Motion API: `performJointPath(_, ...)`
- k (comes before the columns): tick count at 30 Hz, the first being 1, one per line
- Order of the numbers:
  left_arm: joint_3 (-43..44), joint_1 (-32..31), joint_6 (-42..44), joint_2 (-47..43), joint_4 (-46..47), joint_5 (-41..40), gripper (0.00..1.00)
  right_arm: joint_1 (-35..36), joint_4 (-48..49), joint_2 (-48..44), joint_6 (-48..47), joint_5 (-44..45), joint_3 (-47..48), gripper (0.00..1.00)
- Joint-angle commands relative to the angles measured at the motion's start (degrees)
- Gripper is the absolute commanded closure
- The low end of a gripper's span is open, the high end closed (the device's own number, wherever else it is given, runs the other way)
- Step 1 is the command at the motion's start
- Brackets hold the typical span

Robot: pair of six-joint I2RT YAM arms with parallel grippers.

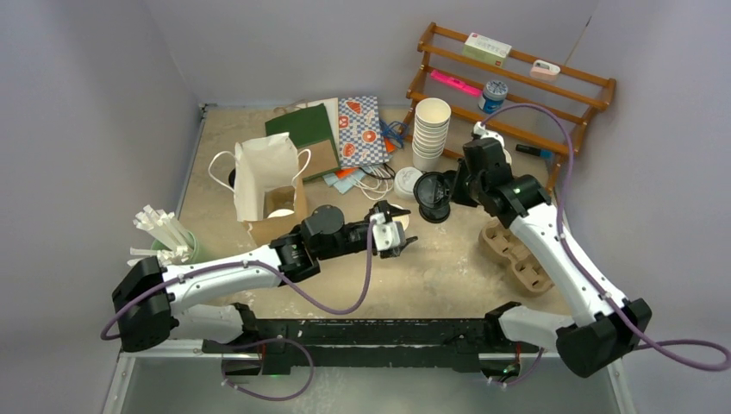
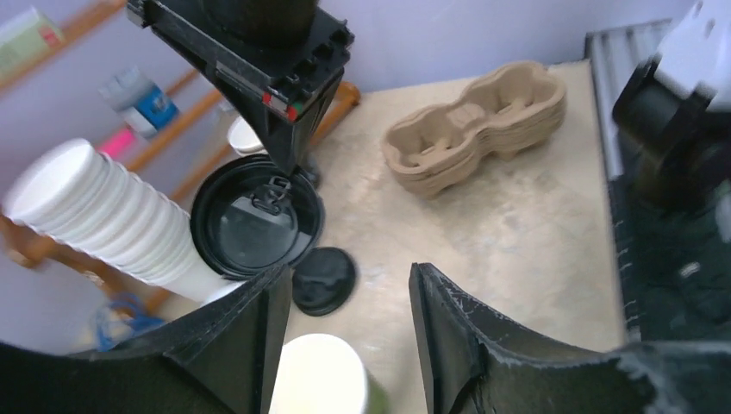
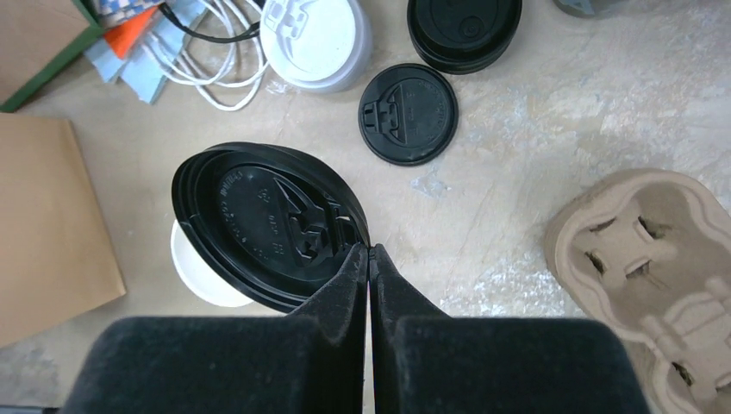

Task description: Pack the takeout coffee

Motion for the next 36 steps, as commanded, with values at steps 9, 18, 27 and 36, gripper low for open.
performJointPath(9,-1.01,-3.08,50.47,6.32,8.71,0.32,0.43,-0.25,-7.70,-5.10,1.67,-4.75,4.26,1.00)
performJointPath(18,6.69,-3.35,52.06,13.33,3.99,-0.43,0.59,-0.26,-8.00,-5.60,1.67,-6.16,4.63,1.00)
performJointPath(27,11.83,-3.69,49.31,18.87,0.74,-1.68,0.66,-0.26,-9.16,-6.26,1.32,-8.64,4.80,1.00)
performJointPath(36,14.43,-3.96,49.57,21.70,-1.83,-6.31,0.70,-0.26,-8.93,-6.14,0.97,-9.45,5.04,1.00)
